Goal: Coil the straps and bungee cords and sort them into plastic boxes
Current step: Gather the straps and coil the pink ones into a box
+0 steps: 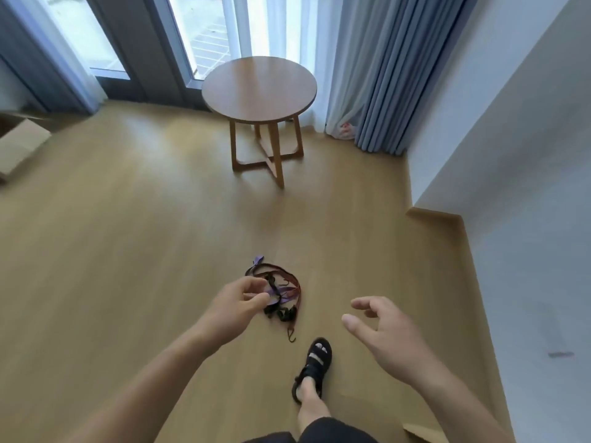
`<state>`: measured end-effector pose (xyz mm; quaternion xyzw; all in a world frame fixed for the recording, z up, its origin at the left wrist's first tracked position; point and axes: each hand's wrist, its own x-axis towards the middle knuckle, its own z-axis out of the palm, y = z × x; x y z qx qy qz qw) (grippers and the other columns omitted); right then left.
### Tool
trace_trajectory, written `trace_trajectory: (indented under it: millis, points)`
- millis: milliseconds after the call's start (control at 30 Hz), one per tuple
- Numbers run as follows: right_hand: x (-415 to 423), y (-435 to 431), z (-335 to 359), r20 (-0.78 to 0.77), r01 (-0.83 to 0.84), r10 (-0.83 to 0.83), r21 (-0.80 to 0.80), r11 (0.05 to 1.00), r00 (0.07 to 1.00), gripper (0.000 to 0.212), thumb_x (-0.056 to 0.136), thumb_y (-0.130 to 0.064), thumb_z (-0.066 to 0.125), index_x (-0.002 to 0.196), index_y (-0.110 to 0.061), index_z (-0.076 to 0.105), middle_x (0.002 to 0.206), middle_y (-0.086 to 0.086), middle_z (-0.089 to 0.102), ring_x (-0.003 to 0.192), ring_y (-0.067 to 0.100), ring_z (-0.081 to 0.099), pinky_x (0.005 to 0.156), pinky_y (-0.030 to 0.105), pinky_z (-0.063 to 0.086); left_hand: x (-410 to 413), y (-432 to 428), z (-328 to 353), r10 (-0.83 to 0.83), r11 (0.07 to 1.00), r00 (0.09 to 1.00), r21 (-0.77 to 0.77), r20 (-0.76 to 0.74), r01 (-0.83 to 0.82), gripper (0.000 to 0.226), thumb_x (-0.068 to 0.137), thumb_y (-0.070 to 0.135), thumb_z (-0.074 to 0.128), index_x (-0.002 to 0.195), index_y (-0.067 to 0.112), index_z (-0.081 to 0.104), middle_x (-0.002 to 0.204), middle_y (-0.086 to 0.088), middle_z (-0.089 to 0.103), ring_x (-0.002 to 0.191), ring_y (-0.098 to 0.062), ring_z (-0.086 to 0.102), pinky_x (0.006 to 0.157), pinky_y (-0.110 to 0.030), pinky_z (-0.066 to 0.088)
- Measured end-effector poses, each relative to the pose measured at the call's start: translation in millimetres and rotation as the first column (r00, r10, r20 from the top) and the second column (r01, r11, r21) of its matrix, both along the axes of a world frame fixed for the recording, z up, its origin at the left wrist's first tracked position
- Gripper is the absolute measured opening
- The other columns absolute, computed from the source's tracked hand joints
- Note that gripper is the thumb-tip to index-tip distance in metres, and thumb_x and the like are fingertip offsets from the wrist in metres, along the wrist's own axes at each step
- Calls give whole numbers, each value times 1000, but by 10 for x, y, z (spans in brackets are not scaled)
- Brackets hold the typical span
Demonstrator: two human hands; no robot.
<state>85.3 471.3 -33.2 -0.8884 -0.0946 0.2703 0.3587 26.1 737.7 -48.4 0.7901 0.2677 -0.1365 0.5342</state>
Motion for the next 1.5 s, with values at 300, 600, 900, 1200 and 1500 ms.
trace_trajectory:
  millis: [300,600,900,1200,1500]
  points:
    - [1444,752,-1326,-218,-92,75,-72,993,973,36,92,-44,61,121,-24,59,121,-8,55,106,7,52,92,24,41,1171,368,-1041,161,986,955,1,-248,-166,30,96,25,58,125,19,61,119,6,63,98,-8,60,84,-27,49]
    - [2142,1616,-3741,-361,-130,50,-201,971,931,35,93,-42,57,121,-20,59,118,-3,59,104,13,54,88,27,42,1748,756,-3347,196,969,876,-50,-441,-242,32,95,23,57,126,15,60,116,-1,63,99,-16,58,91,-33,48]
    - [1903,2260,-6501,-455,-281,114,-319,905,883,50,87,-30,61,135,-22,49,127,7,55,113,26,55,93,35,47,1726,1168,-5861,232,952,812,-44,-535,-302,31,89,16,58,120,12,62,100,-2,61,83,-16,54,78,-28,45]
    - [1619,2477,-7975,-328,-575,476,-539,615,816,78,79,-41,73,141,-24,28,128,7,49,118,31,52,85,40,45,1528,1314,-7092,274,943,812,-21,-515,-332,35,90,17,57,125,17,57,111,-1,65,77,-14,56,74,-28,46]
    - [1950,2483,-7523,-234,-31,-1,-131,991,972,7,84,-34,66,83,-27,65,66,-18,66,72,16,62,65,28,46,1631,1359,-6779,205,964,905,-84,-373,-253,57,87,7,64,140,21,47,134,8,55,112,-9,57,86,-22,44]
